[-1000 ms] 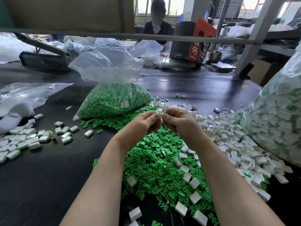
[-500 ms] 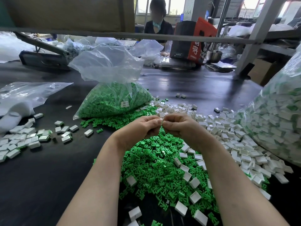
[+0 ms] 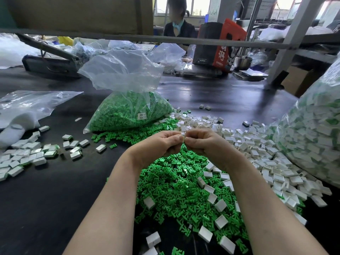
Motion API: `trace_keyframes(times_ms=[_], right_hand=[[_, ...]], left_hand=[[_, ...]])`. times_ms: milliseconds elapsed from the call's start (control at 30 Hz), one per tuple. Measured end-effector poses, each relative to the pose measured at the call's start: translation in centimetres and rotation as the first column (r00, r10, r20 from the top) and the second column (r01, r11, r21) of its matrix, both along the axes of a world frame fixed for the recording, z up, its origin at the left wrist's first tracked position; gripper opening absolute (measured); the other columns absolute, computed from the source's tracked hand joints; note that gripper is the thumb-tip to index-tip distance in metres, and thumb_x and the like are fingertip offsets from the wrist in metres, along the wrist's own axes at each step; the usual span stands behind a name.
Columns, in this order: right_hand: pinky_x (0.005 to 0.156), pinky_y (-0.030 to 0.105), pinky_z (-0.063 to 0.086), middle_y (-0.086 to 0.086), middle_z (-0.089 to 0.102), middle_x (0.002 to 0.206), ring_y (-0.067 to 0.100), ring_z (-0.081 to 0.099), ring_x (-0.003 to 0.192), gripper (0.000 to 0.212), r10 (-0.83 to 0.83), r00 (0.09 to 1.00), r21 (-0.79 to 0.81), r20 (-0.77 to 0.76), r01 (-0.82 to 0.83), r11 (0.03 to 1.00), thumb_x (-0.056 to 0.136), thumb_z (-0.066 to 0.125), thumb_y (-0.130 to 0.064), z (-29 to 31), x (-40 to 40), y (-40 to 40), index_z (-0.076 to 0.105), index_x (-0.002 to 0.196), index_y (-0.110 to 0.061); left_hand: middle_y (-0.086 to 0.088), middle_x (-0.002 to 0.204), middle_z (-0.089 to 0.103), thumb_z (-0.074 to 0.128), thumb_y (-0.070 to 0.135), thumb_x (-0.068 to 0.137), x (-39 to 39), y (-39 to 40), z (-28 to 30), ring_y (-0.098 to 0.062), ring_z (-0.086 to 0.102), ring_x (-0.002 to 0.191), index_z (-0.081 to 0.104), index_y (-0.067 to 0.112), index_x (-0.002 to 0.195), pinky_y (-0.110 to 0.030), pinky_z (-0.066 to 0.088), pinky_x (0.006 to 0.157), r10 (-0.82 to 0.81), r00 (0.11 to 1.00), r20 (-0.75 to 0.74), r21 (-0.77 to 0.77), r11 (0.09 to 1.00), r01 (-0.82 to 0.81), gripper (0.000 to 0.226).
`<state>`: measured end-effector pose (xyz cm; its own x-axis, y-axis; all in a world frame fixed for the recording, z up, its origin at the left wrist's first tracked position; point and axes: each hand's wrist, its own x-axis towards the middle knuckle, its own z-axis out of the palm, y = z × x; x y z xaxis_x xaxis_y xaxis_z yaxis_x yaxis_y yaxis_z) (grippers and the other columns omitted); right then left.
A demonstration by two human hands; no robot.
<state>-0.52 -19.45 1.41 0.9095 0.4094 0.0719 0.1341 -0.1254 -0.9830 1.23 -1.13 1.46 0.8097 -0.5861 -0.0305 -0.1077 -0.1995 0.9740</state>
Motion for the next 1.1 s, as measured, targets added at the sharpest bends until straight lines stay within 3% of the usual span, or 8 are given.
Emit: trace_keyframes(times_ms=[200, 367, 500, 567, 700, 800, 1000, 1100], right_hand=[[0.056, 0.011, 0.037, -0.004, 0.047, 0.065, 0.001, 0.043, 0.058, 0.009, -0.008, 1.0, -0.031, 0.019, 0.009, 0.999, 0.095, 0.056, -0.006, -0.1, 0.0, 0.1, 0.059, 0.093, 0.002], [0.051, 0.012, 0.035, -0.006, 0.045, 0.063, 0.001, 0.04, 0.052, 0.015, -0.053, 0.999, 0.002, 0.013, 0.053, 0.999, 0.097, 0.052, -0.007, 0.4, -0.3, 0.7, 0.057, 0.083, -0.006], [0.046, 0.018, 0.026, -0.011, 0.043, 0.053, 0.004, 0.033, 0.047, 0.026, -0.116, 0.993, -0.091, -0.027, 0.113, 0.989, 0.1, 0.052, -0.023, 1.0, -0.2, 1.3, 0.056, 0.075, -0.016], [0.045, 0.022, 0.023, -0.009, 0.041, 0.05, 0.008, 0.031, 0.045, 0.033, -0.179, 0.982, -0.106, -0.068, 0.171, 0.979, 0.101, 0.049, -0.033, 1.1, -0.1, 1.3, 0.056, 0.074, -0.014], [0.035, 0.02, 0.019, -0.007, 0.037, 0.046, 0.009, 0.025, 0.039, 0.042, -0.246, 0.933, -0.033, -0.262, 0.246, 0.969, 0.103, 0.04, -0.041, 1.0, 0.1, 1.3, 0.052, 0.075, -0.013], [0.03, 0.017, 0.018, -0.008, 0.033, 0.046, 0.007, 0.023, 0.037, 0.037, -0.192, 0.898, 0.055, -0.395, 0.232, 0.971, 0.102, 0.041, -0.038, 0.9, 0.2, 1.3, 0.048, 0.074, -0.015], [0.031, 0.015, 0.025, -0.005, 0.046, 0.05, 0.005, 0.035, 0.039, 0.028, -0.228, 0.915, 0.181, -0.334, 0.3, 0.937, 0.099, 0.054, -0.032, 1.4, 0.2, 0.5, 0.05, 0.079, -0.012], [0.035, 0.016, 0.029, -0.003, 0.05, 0.047, 0.007, 0.038, 0.038, 0.033, -0.291, 0.943, 0.082, -0.164, 0.306, 0.948, 0.097, 0.055, -0.036, 1.4, -0.1, 1.0, 0.056, 0.075, -0.011]], left_hand=[[0.003, 0.07, 0.042, 0.042, 0.019, 0.104, -0.1, 0.0, 0.1, -0.008, 0.036, 0.064, 0.051, 0.009, 0.094, -0.019, 0.03, 0.058, -0.013, 1.0, 0.022, 0.026, 1.0, 0.013, 0.017], [0.005, 0.071, 0.047, 0.043, 0.02, 0.104, 0.0, 0.1, 0.1, -0.001, 0.043, 0.06, 0.055, 0.017, 0.084, -0.01, 0.038, 0.057, 0.019, 0.999, 0.031, -0.028, 0.999, -0.018, 0.024], [0.002, 0.074, 0.049, 0.044, 0.02, 0.103, 0.2, 0.4, -0.2, -0.016, 0.044, 0.077, 0.056, 0.015, 0.086, -0.031, 0.041, 0.083, 0.085, 0.994, 0.072, -0.034, 0.996, -0.083, 0.021], [0.0, 0.073, 0.046, 0.043, 0.02, 0.103, 0.2, 0.2, 0.0, -0.016, 0.04, 0.075, 0.052, 0.015, 0.082, -0.034, 0.037, 0.079, 0.093, 0.986, 0.141, 0.012, 0.995, -0.096, 0.024], [0.003, 0.068, 0.046, 0.044, 0.021, 0.103, 0.0, -0.5, 0.4, -0.001, 0.038, 0.055, 0.049, 0.017, 0.077, -0.015, 0.033, 0.058, 0.095, 0.951, 0.294, 0.083, 0.989, -0.124, 0.027], [-0.002, 0.072, 0.049, 0.046, 0.022, 0.102, 0.1, -0.6, 0.4, -0.009, 0.039, 0.062, 0.052, 0.022, 0.079, -0.027, 0.034, 0.063, 0.113, 0.931, 0.346, 0.097, 0.983, -0.155, 0.024], [-0.008, 0.072, 0.048, 0.041, 0.021, 0.104, 0.1, 0.0, 0.6, -0.019, 0.04, 0.068, 0.054, 0.01, 0.079, -0.034, 0.033, 0.069, 0.171, 0.953, 0.25, 0.013, 0.984, -0.18, 0.03], [-0.001, 0.07, 0.051, 0.041, 0.018, 0.103, -0.1, -0.2, 0.5, -0.009, 0.048, 0.063, 0.056, 0.009, 0.08, -0.019, 0.041, 0.063, 0.174, 0.981, 0.083, -0.151, 0.975, -0.16, 0.03]])
